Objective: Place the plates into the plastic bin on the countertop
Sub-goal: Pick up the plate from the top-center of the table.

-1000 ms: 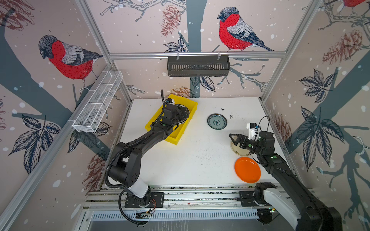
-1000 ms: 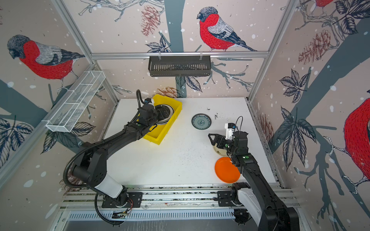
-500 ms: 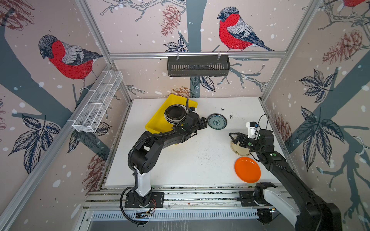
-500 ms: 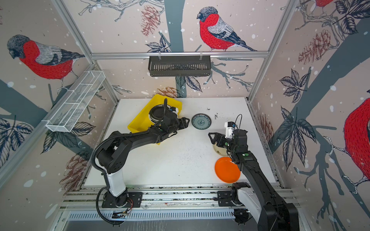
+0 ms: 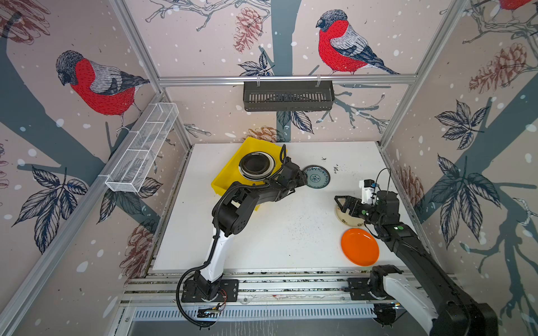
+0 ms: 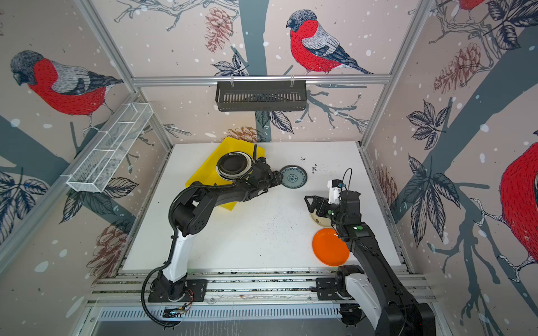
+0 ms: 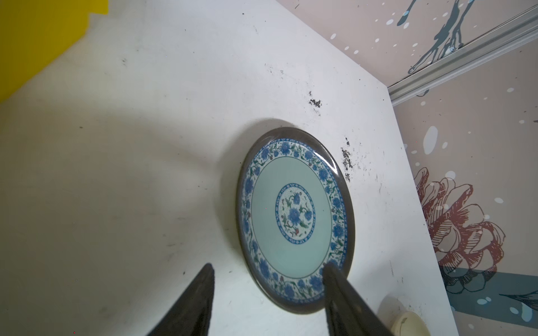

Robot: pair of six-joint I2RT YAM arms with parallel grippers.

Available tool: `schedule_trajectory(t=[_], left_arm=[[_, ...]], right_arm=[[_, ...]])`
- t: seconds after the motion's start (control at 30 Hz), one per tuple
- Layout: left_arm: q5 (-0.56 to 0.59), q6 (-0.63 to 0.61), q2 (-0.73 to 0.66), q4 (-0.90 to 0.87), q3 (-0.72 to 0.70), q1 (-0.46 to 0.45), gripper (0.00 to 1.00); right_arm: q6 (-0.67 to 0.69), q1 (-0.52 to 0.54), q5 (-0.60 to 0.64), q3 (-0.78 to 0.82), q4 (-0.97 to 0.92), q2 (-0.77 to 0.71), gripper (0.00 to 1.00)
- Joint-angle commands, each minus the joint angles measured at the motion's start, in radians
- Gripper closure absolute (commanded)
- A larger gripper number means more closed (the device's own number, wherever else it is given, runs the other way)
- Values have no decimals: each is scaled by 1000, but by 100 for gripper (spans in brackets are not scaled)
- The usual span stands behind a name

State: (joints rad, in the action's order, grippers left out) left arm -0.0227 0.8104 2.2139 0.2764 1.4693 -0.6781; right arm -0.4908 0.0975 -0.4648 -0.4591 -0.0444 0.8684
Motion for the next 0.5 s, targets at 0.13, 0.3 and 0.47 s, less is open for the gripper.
schedule_trajectory(t=[0.13, 0.3, 0.47], left_arm=[[-27, -18, 72, -45, 79, -2, 50], [-9, -43, 106, -121, 147, -1, 50], [-7, -59, 148, -159, 204, -1, 59]], right_arm=[[21, -5, 17, 18, -4, -5, 10], [-3, -7, 3, 46, 27, -11, 10], [-11, -7, -6, 60, 36, -16, 10]])
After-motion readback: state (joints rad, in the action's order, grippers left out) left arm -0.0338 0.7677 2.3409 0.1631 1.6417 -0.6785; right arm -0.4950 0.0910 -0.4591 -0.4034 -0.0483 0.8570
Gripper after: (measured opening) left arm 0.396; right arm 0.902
